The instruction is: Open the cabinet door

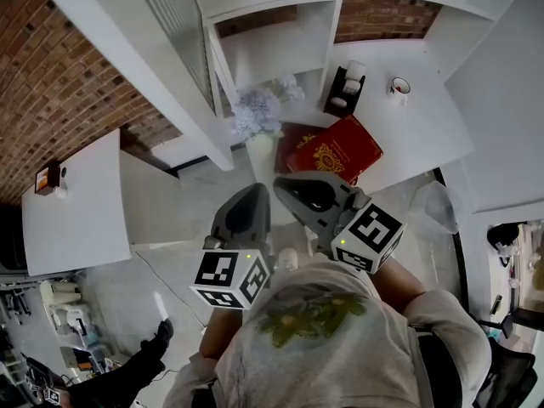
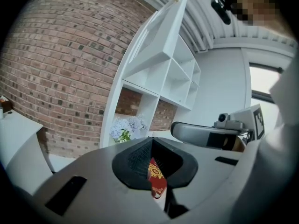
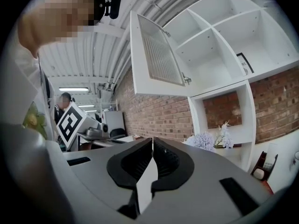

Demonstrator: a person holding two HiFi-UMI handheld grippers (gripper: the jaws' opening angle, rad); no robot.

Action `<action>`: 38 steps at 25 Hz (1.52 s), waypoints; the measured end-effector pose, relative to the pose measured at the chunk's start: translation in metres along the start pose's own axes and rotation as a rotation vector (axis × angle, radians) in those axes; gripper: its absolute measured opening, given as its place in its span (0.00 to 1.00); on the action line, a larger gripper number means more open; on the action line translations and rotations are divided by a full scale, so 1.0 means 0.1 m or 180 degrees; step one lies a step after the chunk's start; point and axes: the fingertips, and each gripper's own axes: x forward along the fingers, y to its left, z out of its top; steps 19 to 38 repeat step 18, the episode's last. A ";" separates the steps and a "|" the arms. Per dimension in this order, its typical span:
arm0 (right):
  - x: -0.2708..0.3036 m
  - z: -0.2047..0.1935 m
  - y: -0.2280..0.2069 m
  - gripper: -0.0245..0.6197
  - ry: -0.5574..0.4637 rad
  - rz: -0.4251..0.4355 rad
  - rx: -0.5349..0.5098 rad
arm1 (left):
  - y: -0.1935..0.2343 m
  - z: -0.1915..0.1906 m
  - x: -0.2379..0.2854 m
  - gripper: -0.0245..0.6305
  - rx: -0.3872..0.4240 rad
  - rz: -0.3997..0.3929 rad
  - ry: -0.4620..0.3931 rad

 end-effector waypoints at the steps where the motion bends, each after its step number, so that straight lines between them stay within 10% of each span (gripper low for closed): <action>1: -0.02 -0.02 -0.02 0.08 0.0007 -0.0015 0.0009 | -0.02 0.00 0.02 0.05 0.0002 -0.0016 0.0009; 38: -0.28 -0.27 -0.36 0.08 0.0176 -0.0280 0.0151 | -0.32 -0.24 0.37 0.05 0.0006 -0.0273 0.0286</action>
